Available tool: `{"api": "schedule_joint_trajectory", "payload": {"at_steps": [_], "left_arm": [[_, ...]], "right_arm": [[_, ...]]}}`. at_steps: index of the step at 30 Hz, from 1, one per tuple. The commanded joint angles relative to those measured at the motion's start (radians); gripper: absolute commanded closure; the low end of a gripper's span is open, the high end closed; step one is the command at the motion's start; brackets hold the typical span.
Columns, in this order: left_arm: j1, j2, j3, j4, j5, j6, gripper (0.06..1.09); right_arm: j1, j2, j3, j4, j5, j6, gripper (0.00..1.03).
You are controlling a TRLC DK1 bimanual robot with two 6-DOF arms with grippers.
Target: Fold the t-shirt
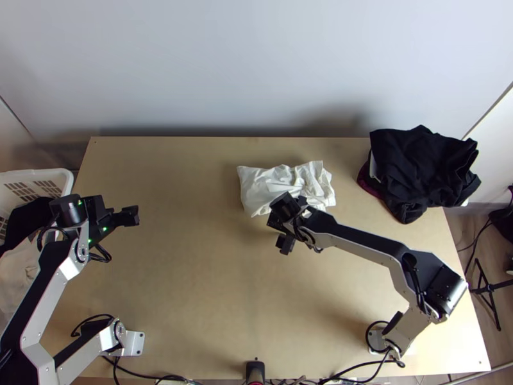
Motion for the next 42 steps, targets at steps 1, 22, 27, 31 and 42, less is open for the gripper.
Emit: {"api": "schedule_joint_trajectory", "payload": {"at_steps": [1, 22, 27, 31, 42], "left_arm": [[0.011, 0.003, -0.001, 0.014, 0.016, -0.001, 0.11], [0.015, -0.004, 0.001, 0.051, 0.052, -0.030, 0.11], [0.015, -0.004, -0.004, 0.059, 0.052, -0.031, 0.11], [0.018, -0.006, -0.007, 0.057, 0.054, -0.031, 0.11], [0.020, -0.014, -0.001, 0.057, 0.055, -0.028, 0.11]], "right_arm": [[-0.036, 0.042, 0.007, 0.059, 0.029, -0.046, 0.07], [-0.156, 0.220, 0.099, 0.334, 0.093, -0.155, 0.07], [-0.205, 0.297, 0.155, 0.426, 0.116, -0.206, 0.18], [-0.207, 0.310, 0.202, 0.443, 0.118, -0.184, 0.64], [-0.171, 0.171, 0.148, 0.444, 0.118, -0.083, 1.00]]}}
